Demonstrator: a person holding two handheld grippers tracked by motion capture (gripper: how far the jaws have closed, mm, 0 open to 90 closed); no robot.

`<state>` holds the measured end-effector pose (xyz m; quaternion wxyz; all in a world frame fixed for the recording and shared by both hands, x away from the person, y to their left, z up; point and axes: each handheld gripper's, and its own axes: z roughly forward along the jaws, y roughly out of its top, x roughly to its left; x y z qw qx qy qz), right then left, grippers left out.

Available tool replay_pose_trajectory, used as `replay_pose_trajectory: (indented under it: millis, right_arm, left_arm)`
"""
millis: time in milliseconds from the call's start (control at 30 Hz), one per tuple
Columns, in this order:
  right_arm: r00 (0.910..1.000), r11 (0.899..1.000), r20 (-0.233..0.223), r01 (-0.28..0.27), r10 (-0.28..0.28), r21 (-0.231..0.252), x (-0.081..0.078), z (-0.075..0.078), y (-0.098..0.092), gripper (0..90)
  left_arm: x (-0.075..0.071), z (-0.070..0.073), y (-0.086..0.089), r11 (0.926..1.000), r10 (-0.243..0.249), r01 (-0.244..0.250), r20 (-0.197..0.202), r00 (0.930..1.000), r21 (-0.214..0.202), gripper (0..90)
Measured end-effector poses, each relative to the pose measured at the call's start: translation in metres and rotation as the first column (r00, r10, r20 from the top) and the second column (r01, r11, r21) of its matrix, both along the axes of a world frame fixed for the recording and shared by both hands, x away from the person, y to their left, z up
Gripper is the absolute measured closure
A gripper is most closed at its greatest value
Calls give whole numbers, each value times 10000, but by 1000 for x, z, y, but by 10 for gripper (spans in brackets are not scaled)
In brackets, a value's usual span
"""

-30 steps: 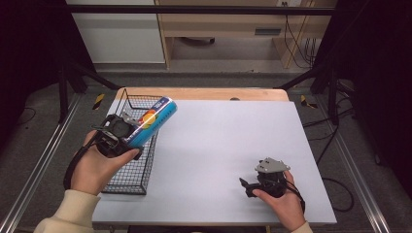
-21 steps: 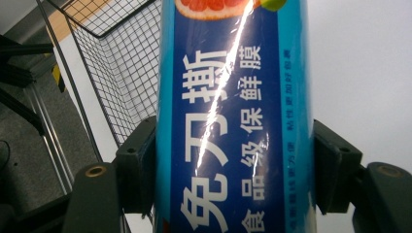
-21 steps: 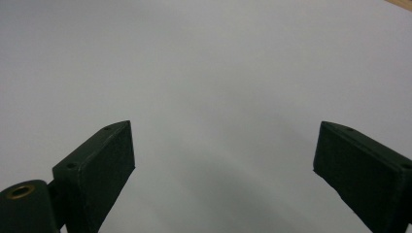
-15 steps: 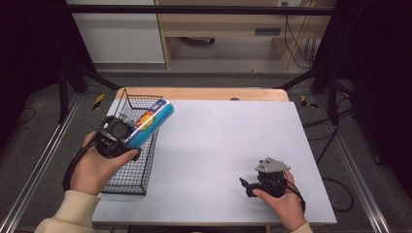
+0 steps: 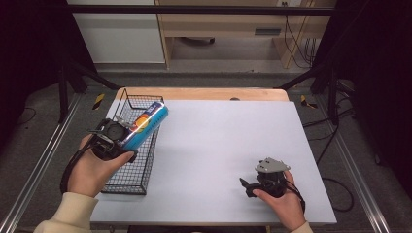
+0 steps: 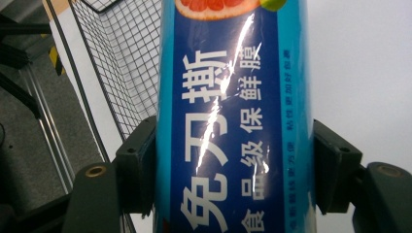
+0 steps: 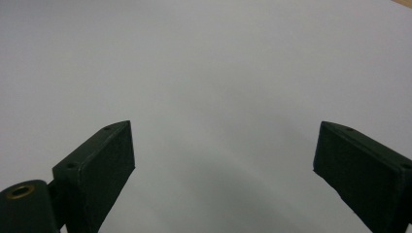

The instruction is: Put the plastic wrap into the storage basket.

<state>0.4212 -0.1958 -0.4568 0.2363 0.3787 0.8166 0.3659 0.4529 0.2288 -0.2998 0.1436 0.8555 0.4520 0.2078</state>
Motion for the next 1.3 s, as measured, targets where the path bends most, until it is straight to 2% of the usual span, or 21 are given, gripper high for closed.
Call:
replay_pose_trajectory:
  millis: [367,633,833,1000,1300]
  right_arm:
    - [10000,10000,-19,1,-1,17,0,-1,0,81]
    - [10000,10000,-68,26,-26,-19,1,-2,-1,81]
    - [9999,10000,-166,-16,16,14,1,-3,1,82]
    - [9998,9998,-64,-184,184,0,-1,0,3,83]
    - [9996,9998,-181,-194,194,17,-1,1,3,83]
  left_arm:
    - [-3,-7,13,9990,439,-440,-164,9989,-71,319]
    - [-3,-12,20,9982,598,-596,-380,9975,75,319]
    - [-2,-17,24,9955,937,-927,-607,9937,203,319]
    - [2,-22,24,9929,1163,-1139,-789,9901,338,319]
    - [10,-32,27,9882,1420,-1336,-1222,9823,743,319]
